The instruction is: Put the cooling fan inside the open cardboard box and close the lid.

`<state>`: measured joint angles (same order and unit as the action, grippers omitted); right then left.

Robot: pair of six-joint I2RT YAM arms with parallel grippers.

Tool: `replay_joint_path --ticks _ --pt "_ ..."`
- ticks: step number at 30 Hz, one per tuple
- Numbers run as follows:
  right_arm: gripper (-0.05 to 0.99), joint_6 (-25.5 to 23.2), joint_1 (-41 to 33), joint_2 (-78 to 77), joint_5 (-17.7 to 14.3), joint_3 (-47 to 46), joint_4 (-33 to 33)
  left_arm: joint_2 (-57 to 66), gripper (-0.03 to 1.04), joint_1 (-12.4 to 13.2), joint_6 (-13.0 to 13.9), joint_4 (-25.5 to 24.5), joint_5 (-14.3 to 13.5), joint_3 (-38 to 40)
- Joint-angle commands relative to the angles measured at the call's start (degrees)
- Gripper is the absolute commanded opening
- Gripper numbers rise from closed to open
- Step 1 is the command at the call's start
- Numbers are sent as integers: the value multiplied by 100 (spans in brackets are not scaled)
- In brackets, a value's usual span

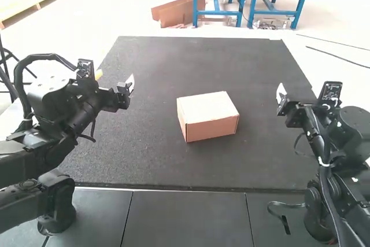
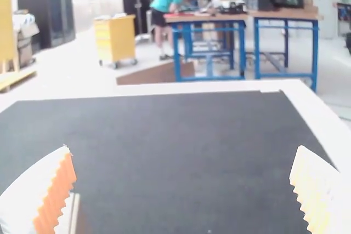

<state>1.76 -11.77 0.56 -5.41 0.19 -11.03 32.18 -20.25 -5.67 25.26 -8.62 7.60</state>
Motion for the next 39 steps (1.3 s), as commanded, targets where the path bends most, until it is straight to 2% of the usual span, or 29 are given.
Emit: replay_joint_path --ticks 1,4,8,14,15,19,22,26,30,33,36,39 --pt "90 44 26 -65 -22 -19 57 -230 97 48 -162 6 10 -109" --pt "90 26 34 -65 -22 -19 83 -573 97 48 -233 -170 45 -223" --pt "90 17 43 -73 -22 -19 171 -1320 97 48 -321 -662 124 -382" --pt "91 35 61 -65 -13 -19 435 -3043 97 48 -329 -1717 159 -760" --pt "91 35 61 -73 -13 -19 487 -3289 97 48 -321 -2051 124 -786" --pt "91 9 70 -65 -13 -19 628 -3113 97 153 -347 -2139 -131 -768" --pt "91 0 78 -73 -13 -19 786 -3192 97 417 -417 -2315 -148 -768" --pt "91 -106 87 -73 -13 -19 1024 -3210 97 970 -470 -2394 -157 -768" --pt "91 -501 219 -73 -30 -19 1050 -3218 97 1577 -382 -2455 -148 -777" --pt "91 -519 456 -73 -30 -27 1076 -3218 97 1937 -294 -2464 -131 -777" --pt "91 -528 632 -73 -30 -27 1103 -3218 97 2139 -206 -2482 -131 -777" --pt "91 -528 614 -82 -30 -27 1103 -3218 97 2157 -136 -2517 -122 -777"
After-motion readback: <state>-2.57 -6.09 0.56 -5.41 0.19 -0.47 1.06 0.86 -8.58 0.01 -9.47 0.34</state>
